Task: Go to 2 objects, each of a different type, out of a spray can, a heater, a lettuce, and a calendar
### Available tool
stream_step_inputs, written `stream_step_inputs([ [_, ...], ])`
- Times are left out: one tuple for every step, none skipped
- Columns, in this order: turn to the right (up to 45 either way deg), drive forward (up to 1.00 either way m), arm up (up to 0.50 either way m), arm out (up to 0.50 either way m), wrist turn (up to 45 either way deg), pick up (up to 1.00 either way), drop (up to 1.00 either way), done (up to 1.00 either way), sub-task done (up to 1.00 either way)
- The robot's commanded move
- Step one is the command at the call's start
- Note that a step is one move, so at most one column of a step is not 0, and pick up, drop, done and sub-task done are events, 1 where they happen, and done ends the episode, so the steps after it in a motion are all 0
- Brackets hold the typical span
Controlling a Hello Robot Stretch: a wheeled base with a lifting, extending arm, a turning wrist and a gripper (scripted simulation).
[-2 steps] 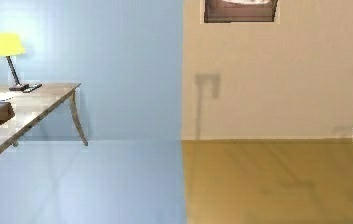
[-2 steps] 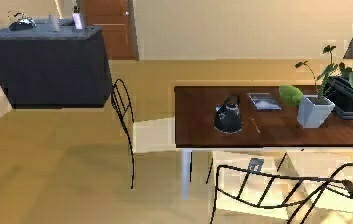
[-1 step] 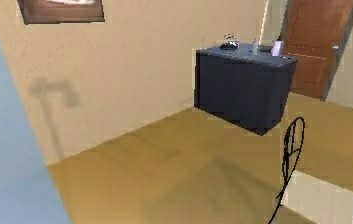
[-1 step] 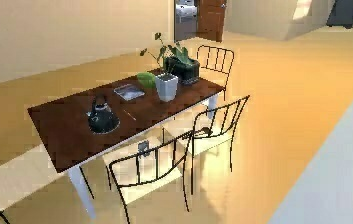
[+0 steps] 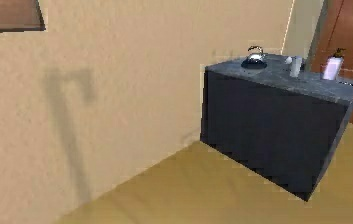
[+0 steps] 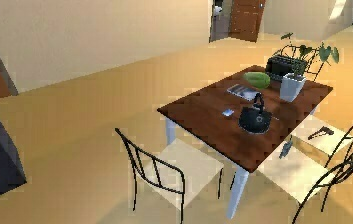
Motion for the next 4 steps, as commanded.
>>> stream_step_inputs([
  [6.0,0.0,0.0,0.0,0.0,0.0,0.0,0.0,0.0],
  [0.0,0.45,0.0,0.0,0.0,0.0,0.0,0.0,0.0],
  [42.0,0.0,0.0,0.0,0.0,0.0,0.0,0.0,0.0],
  [0.0,0.65,0.0,0.0,0.0,0.0,0.0,0.0,0.0],
])
